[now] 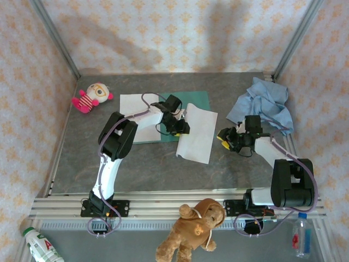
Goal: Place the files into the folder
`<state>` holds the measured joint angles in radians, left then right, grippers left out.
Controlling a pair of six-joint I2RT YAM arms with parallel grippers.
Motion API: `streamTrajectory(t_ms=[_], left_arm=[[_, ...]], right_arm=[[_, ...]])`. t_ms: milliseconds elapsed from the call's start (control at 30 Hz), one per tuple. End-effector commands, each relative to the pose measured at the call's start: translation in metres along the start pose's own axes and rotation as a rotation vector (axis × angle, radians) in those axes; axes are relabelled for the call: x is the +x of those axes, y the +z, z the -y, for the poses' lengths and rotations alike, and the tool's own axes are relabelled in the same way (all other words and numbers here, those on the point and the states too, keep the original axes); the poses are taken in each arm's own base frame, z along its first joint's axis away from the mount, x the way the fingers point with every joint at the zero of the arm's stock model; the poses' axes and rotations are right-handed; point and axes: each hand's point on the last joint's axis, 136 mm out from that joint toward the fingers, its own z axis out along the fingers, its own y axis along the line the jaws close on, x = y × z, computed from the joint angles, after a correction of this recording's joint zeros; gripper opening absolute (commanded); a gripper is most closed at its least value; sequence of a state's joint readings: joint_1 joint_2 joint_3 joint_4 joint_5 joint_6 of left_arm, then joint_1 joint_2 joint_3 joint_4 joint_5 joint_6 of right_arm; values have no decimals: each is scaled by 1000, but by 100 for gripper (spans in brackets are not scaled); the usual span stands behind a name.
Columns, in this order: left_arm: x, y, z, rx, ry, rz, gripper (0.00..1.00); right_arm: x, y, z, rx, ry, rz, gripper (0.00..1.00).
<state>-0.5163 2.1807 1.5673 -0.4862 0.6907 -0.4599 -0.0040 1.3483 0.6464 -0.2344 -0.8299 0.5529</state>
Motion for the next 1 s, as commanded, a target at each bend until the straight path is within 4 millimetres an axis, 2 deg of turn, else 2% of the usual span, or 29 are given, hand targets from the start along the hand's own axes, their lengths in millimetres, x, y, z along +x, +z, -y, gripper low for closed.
streamTrajectory(t_ms=[0, 167, 367, 567, 600, 967], left_arm=[[-5, -18, 25, 117, -23, 30, 30], [-7, -34, 37, 190, -51, 60, 30], [-8, -59, 54, 276, -76, 92, 30], [-6, -82, 69, 339, -106, 118, 31], [-4, -95, 77, 356, -96, 134, 31], [20, -169, 125, 472, -69, 182, 34]], right_arm=[[-2, -2, -14, -111, 13, -21, 47], [-3, 0, -14, -201, 67, -56, 48], [-5, 2, -15, -226, 80, -52, 51], [-12, 5, -26, -330, 179, -49, 54], [-12, 3, -30, -344, 176, -50, 54], [-4, -20, -70, -436, 62, -43, 61]])
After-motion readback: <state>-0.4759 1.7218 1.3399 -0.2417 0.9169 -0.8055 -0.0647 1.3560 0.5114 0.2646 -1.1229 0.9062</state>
